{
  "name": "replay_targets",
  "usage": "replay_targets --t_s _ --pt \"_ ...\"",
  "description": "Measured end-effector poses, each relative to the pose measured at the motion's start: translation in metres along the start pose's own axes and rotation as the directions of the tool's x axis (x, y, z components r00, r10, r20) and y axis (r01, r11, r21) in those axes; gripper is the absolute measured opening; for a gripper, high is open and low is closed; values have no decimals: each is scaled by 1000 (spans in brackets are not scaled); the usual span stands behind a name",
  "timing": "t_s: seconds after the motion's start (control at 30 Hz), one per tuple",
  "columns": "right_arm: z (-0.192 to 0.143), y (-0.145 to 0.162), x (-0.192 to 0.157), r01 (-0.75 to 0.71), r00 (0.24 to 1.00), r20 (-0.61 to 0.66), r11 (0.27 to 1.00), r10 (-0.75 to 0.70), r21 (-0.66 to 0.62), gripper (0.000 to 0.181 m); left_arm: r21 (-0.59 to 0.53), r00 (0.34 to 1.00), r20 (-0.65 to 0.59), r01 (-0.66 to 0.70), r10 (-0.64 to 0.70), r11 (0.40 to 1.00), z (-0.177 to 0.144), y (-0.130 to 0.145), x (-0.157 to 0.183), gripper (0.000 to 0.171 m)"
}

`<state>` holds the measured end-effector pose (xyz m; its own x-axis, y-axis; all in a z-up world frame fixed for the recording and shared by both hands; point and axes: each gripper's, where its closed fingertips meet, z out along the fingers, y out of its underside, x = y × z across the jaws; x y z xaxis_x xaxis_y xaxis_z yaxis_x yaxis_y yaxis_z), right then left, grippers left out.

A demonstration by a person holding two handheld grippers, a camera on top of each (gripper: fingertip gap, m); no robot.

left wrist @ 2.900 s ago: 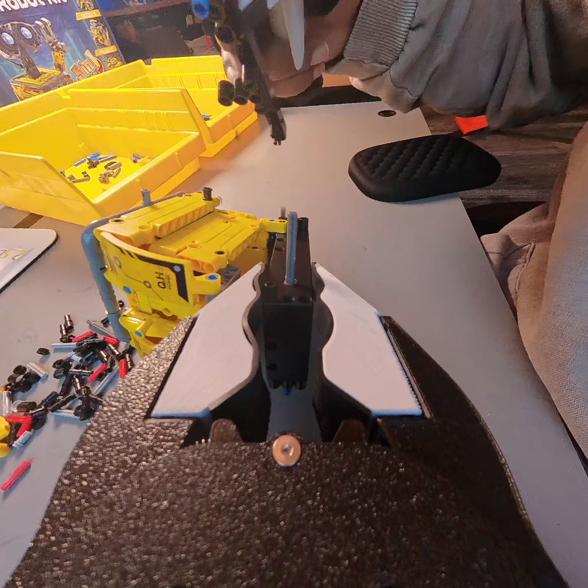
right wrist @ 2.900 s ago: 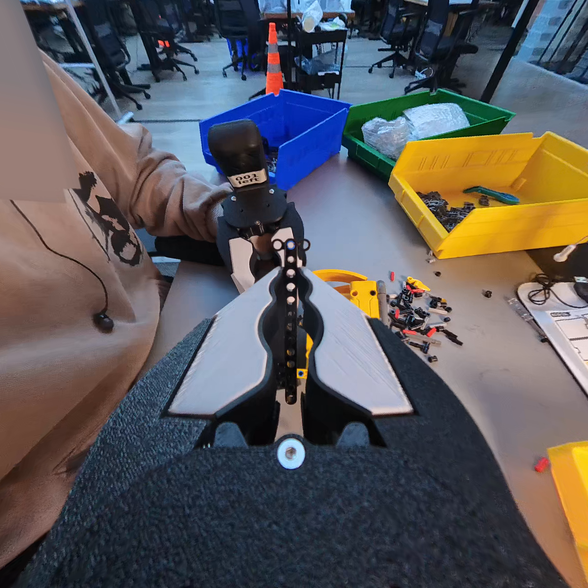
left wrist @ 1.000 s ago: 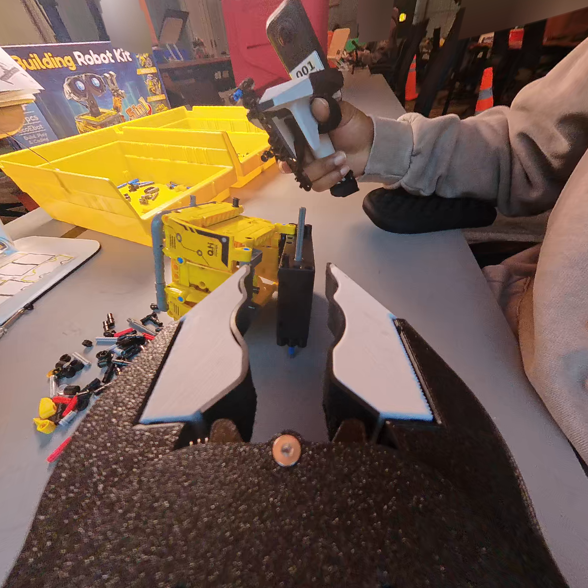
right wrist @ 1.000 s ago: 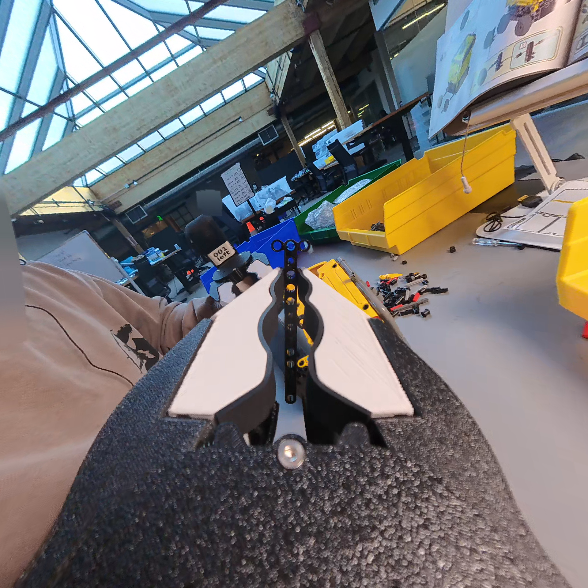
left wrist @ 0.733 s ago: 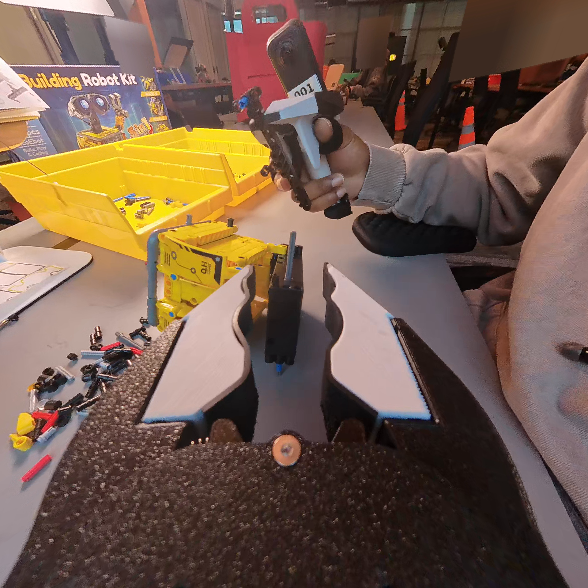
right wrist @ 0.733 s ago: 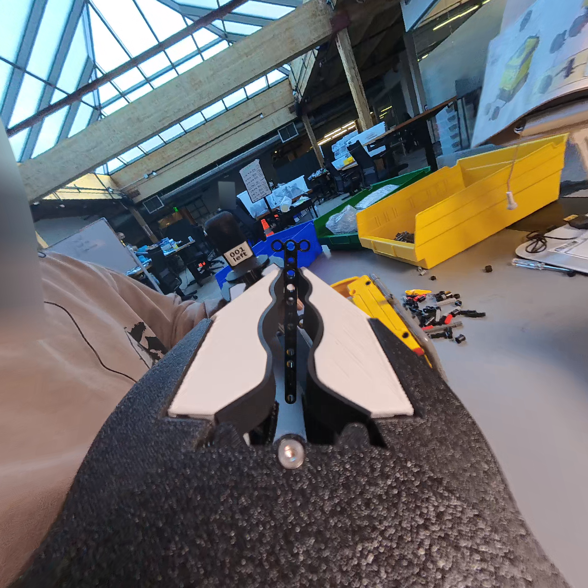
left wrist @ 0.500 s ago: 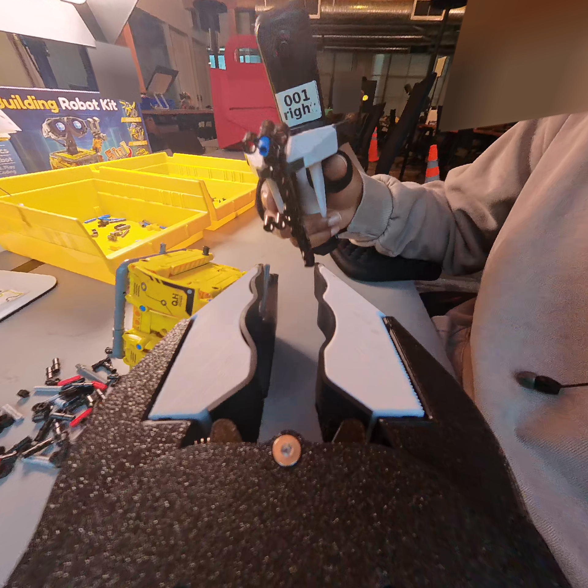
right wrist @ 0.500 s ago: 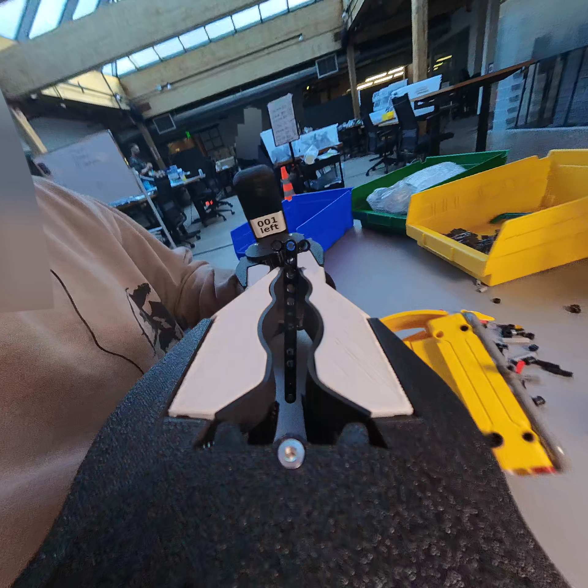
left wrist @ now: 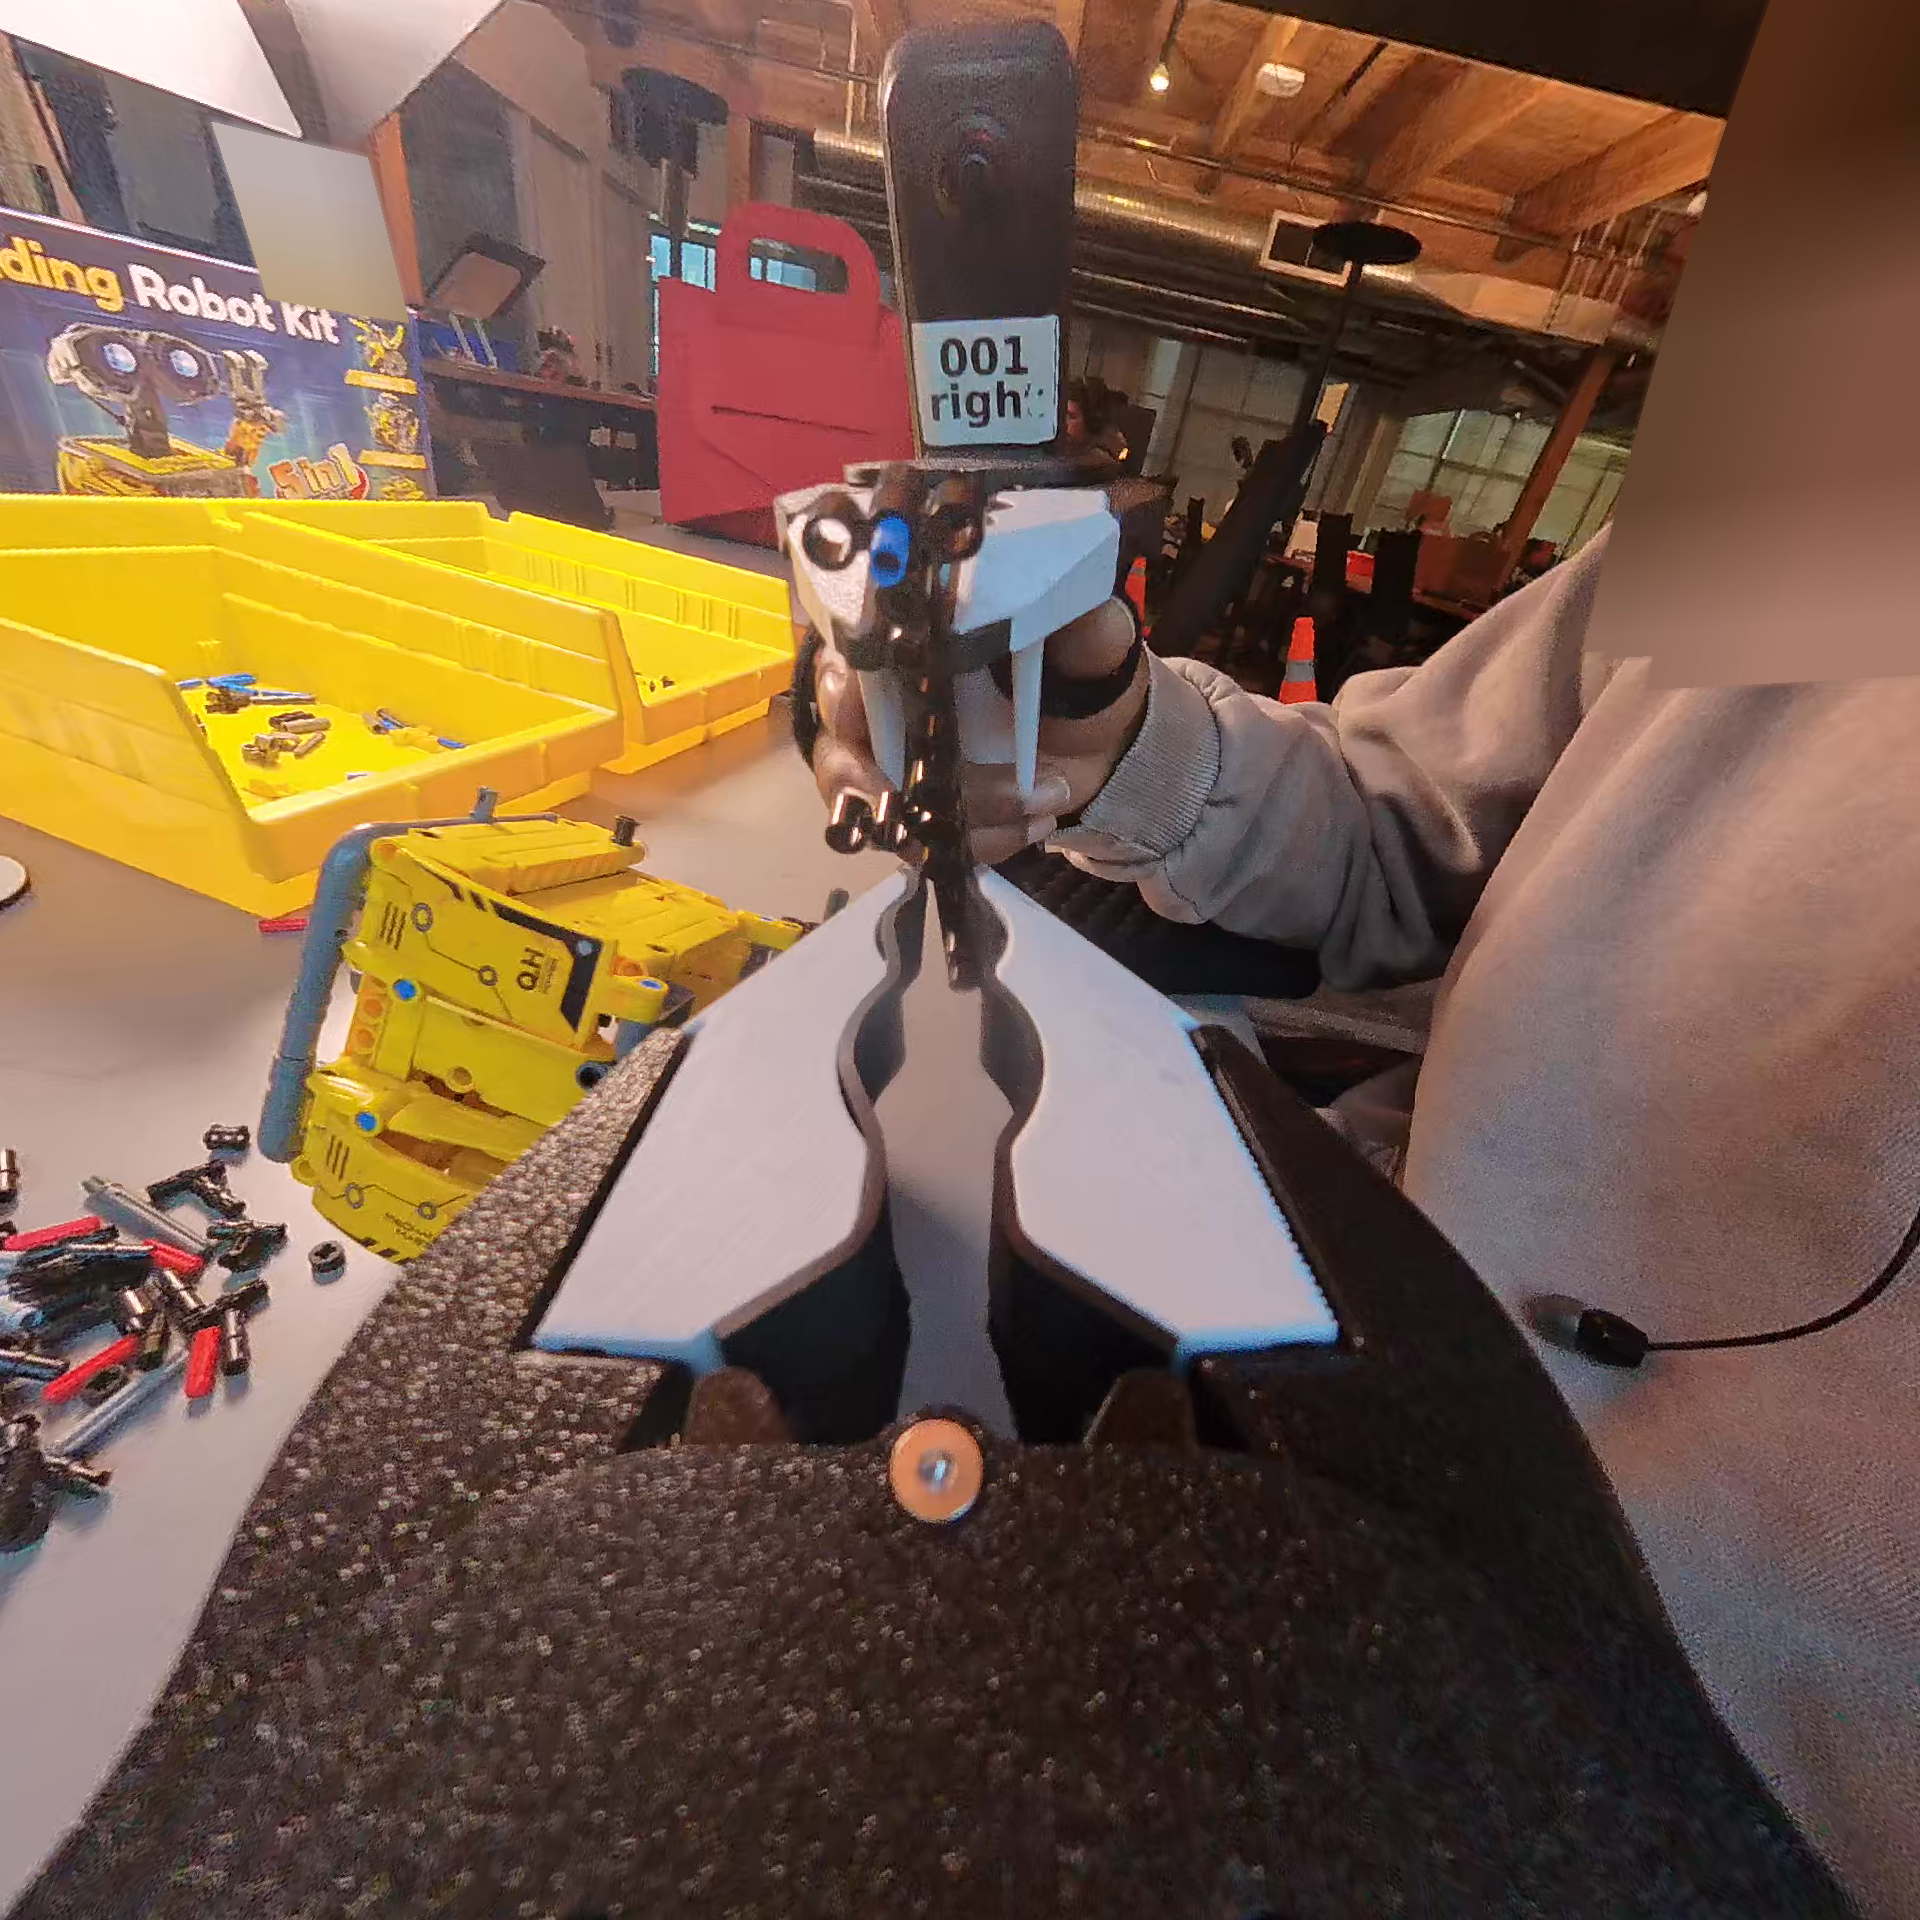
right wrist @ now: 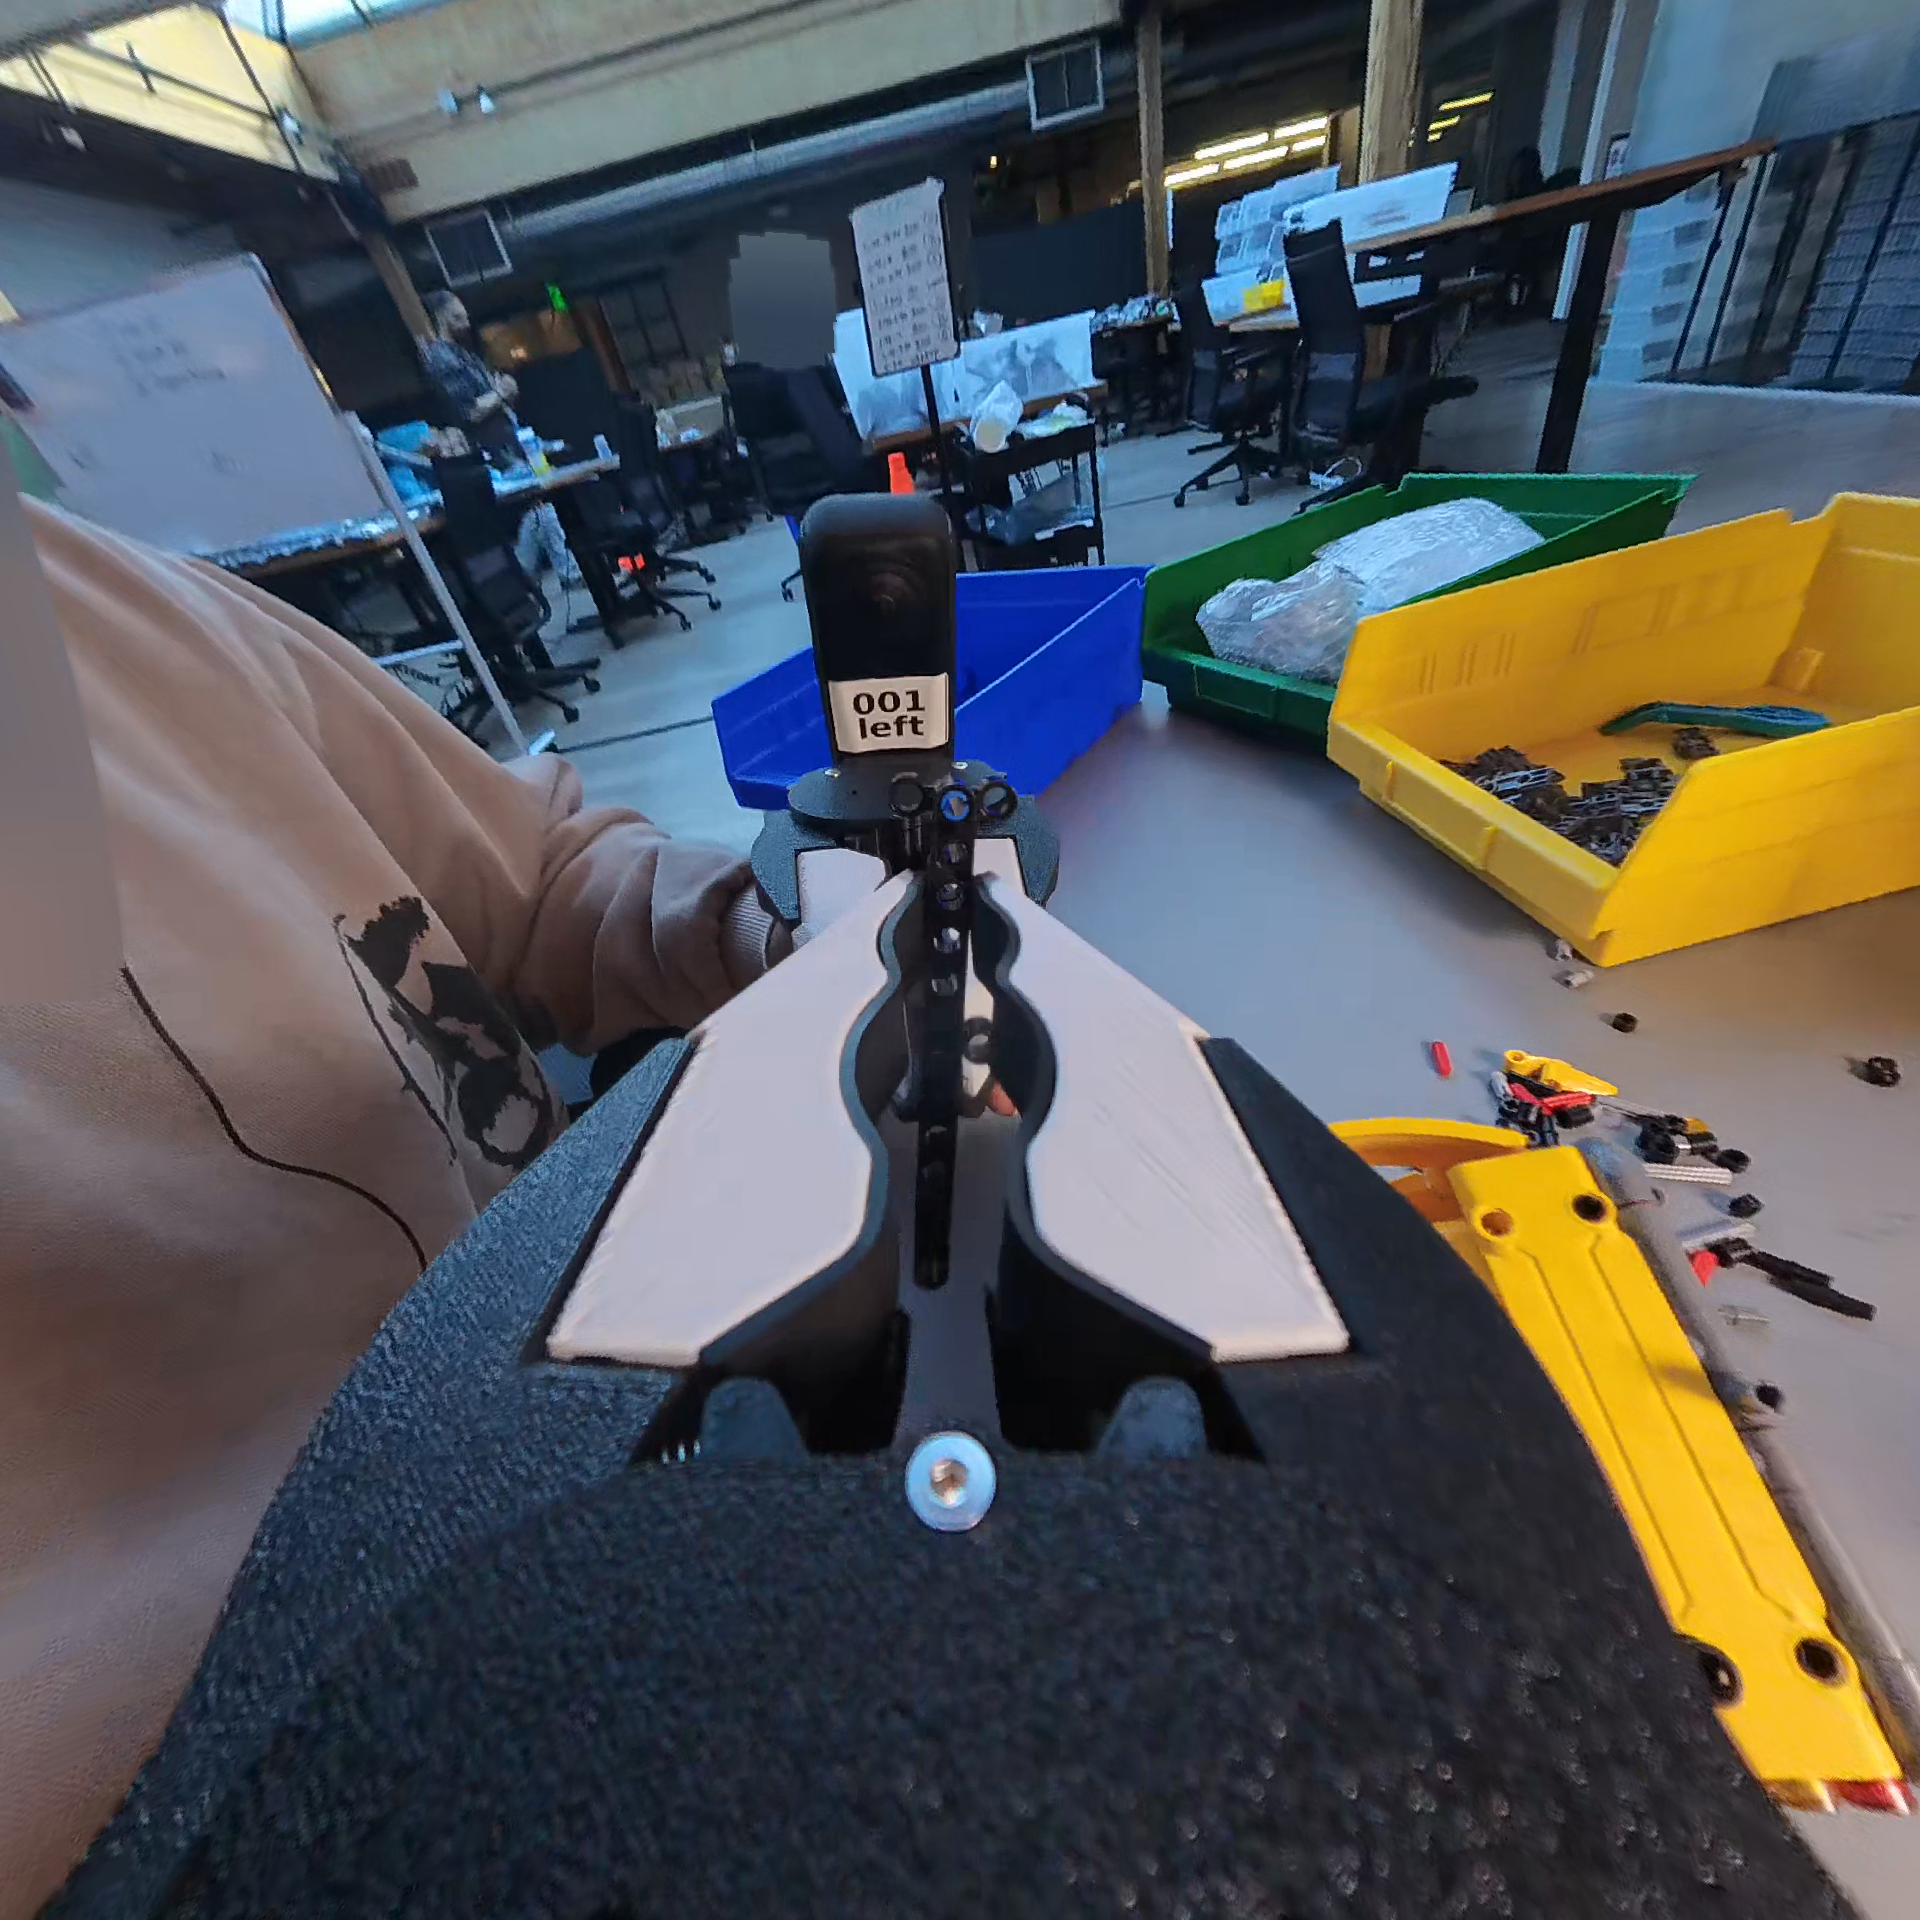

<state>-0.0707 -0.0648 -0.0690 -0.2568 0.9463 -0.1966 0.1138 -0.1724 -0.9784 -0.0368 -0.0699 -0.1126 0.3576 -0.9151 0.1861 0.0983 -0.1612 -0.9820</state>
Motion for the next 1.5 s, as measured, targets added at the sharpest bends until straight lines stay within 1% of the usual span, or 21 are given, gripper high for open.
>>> replay_targets --t_s 0.1,0.23,0.37,0.5,0.6,0.63,0.67,0.73,0.8,0.87,0.9,0.97,1.03,1.07,1.13,1.2,1.27,1.33,1.47,1.5 --pt "-1 -1 3 -50 999 14 998 49 34 6 8 1000 1 12 -12 1000 -2 -1 -1 6" --pt "-2 1 7 -105 994 32 993 104 47 6 7 1000 -5 29 -29 1000 -2 1 -2 7" --pt "-4 3 11 -127 992 23 990 126 55 6 15 999 -32 42 -42 999 -2 1 1 26" --pt "-6 1 12 -150 988 36 986 148 72 6 -8 999 -13 36 -36 999 2 5 -2 31" --pt "-2 2 8 -137 990 45 988 135 66 6 0 999 -7 50 -50 999 7 2 -5 30" --pt "-1 2 6 -124 991 49 990 120 64 6 -9 998 -10 55 -55 998 9 2 -5 23" --pt "0 2 6 -112 993 48 992 110 58 6 -15 998 -26 60 -60 998 10 2 -3 7" --pt "-2 -1 6 -88 996 37 995 86 55 8 -9 997 -35 74 -74 997 8 0 -3 7" --pt "-12 -11 12 -73 997 15 994 72 85 10 -5 998 -16 65 -65 998 4 -1 -6 7" --pt "-31 -22 22 -55 998 -30 992 59 115 11 13 999 11 49 -49 999 -3 -6 -9 7" --pt "-43 -25 29 -36 997 -66 993 43 110 14 26 999 27 36 -37 999 -8 -9 -11 7" --pt "-68 -21 44 25 986 -168 999 -18 43 18 50 998 64 18 -21 999 -20 -17 -17 6" --pt "-94 -1 59 83 959 -261 991 -108 -103 20 66 993 117 -5 -3 998 -33 -23 -25 7" --pt "-107 17 66 89 947 -287 976 -145 -200 21 66 989 148 -19 10 998 -39 -25 -31 7" --pt "-134 63 81 82 925 -309 909 -222 -409 23 57 977 208 -48 35 997 -48 -27 -41 7" --pt "-158 109 95 54 909 -314 823 -276 -566 22 47 968 246 -58 45 997 -54 -27 -49 7" --pt "-167 144 97 -13 928 -298 781 -223 -625 22 46 965 259 -51 38 998 -55 -25 -53 7" --pt "-168 163 100 -31 934 -290 760 -210 -649 22 37 965 260 -40 29 999 -54 -21 -56 7" --pt "-167 178 108 -46 943 -260 696 -206 -716 20 -8 965 260 -36 37 999 -48 -9 -58 7" --pt "-165 177 107 -43 952 -238 689 -191 -723 13 -19 965 260 -38 42 999 -47 -7 -58 7"
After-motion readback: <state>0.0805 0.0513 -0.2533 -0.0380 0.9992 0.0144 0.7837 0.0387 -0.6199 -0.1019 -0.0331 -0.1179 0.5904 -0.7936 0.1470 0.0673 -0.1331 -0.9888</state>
